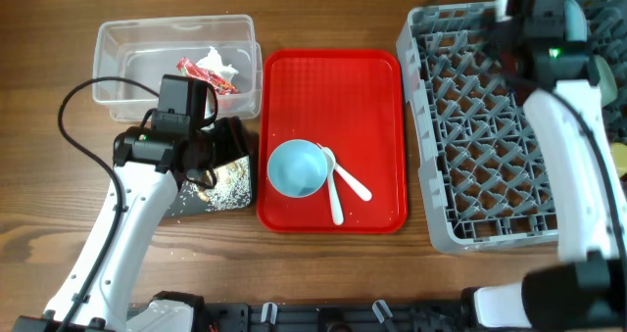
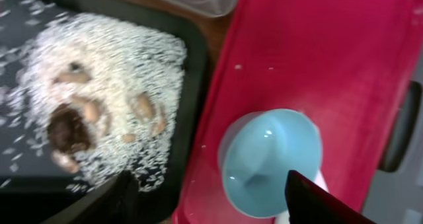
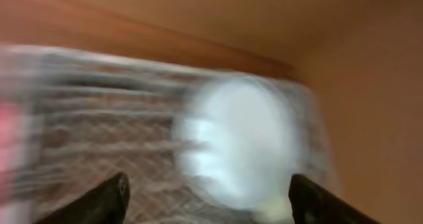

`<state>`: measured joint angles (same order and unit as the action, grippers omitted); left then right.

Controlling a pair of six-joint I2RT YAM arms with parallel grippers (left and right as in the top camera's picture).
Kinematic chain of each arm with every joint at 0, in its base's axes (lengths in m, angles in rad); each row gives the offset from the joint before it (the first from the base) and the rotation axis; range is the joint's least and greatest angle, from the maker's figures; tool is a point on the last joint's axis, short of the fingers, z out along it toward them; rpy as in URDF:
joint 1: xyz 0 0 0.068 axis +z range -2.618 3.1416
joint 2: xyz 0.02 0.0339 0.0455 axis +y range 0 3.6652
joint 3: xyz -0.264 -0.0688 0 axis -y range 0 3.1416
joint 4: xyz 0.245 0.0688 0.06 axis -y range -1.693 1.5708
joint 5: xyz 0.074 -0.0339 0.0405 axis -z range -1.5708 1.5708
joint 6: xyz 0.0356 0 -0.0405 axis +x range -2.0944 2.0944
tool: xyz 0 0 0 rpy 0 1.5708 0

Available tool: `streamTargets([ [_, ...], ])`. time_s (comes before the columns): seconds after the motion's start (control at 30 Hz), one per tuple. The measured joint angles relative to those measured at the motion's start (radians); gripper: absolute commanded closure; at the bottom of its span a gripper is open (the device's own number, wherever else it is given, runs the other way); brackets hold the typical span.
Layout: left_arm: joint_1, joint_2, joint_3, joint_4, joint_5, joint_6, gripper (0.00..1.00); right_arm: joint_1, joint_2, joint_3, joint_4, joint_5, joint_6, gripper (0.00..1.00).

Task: Sort waste into correct bins and load items into the dishwasher rack
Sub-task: 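Move the right gripper back to the light-blue bowl on the tray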

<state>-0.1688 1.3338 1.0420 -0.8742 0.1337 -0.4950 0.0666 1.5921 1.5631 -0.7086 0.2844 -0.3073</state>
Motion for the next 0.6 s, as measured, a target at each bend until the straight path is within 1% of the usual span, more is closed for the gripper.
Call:
streamTargets([
  [0.07,0.002,0.0,0.0,-0.042,-0.062,-0.057,0.05,0.054,-0.014,0.001,-0.056,-0.237,0.073,0.23],
  [0.13,0.013,0.0,0.0,-0.077,-0.101,-0.094,0.02,0.096,0.005,0.0,-0.101,-0.401,0.153,0.24],
  [0.2,0.035,0.0,0.0,-0.101,-0.129,-0.121,0.0,0.142,0.034,-0.006,-0.147,-0.506,0.225,0.24],
  [0.27,0.06,0.0,0.0,-0.115,-0.142,-0.134,0.0,0.183,0.064,-0.015,-0.175,-0.564,0.268,0.24],
  [0.33,0.1,0.0,0.001,-0.122,-0.155,-0.145,0.0,0.247,0.109,-0.038,-0.201,-0.604,0.314,0.28],
  [0.5,0.181,0.0,0.001,-0.137,-0.163,-0.154,0.0,0.365,0.208,-0.101,-0.229,-0.631,0.429,0.34],
  [0.57,0.198,0.0,0.001,-0.141,-0.163,-0.155,0.0,0.407,0.249,-0.12,-0.231,-0.636,0.477,0.4],
  [0.6,0.203,0.0,0.001,-0.141,-0.163,-0.155,0.0,0.412,0.254,-0.122,-0.231,-0.636,0.494,0.4],
])
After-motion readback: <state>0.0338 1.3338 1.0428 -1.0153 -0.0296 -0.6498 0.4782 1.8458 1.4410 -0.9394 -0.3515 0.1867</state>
